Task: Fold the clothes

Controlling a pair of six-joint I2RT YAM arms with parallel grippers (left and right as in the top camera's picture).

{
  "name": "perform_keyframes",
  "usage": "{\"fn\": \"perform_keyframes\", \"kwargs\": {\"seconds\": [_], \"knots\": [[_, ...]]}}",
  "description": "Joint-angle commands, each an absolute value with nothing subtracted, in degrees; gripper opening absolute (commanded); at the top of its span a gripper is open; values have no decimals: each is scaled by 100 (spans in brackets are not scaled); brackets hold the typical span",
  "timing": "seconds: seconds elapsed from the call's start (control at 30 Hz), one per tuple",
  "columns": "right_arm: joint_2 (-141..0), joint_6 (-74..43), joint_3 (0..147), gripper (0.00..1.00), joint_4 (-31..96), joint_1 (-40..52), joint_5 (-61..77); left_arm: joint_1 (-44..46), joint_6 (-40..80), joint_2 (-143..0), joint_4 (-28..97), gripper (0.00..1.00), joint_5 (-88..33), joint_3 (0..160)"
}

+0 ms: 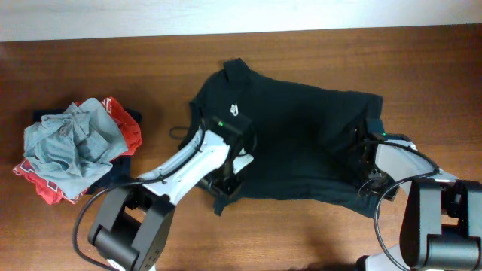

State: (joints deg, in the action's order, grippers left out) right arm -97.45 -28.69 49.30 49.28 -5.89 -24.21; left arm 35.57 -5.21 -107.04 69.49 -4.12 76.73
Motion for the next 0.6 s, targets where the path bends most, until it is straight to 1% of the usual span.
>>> {"fn": "perform_keyframes", "kwargs": {"seconds": [0.0, 0.07, 0.1, 0.27, 0.47, 0.5, 0.57], "knots": [[-9824, -2943, 4882, 52, 4777, -609, -2121, 3535, -860, -10431, 7148, 0, -419, 8438], [-9824, -2945, 4882, 52, 4777, -609, -2121, 3511, -891, -10433, 7043, 0, -167, 8661], [-9824, -2943, 4882, 51, 4777, -609, -2121, 3465, -891, -10433, 6779, 0, -10, 8702], [-9824, -2943, 4882, 52, 4779, -609, -2119, 3138, -1135, -10643, 5968, 0, -23, 8702], [-9824, -2943, 4882, 52, 4777, -609, -2056, 2775, -1350, -11299, 5743, 3, -43, 8702], [-9824, -2945, 4882, 52, 4777, -609, -2053, 2727, -1382, -11399, 5699, 6, -38, 8702], [-9824, -2945, 4882, 52, 4777, -609, -2053, 2606, -1380, -11570, 5502, 19, -19, 8702]]}}
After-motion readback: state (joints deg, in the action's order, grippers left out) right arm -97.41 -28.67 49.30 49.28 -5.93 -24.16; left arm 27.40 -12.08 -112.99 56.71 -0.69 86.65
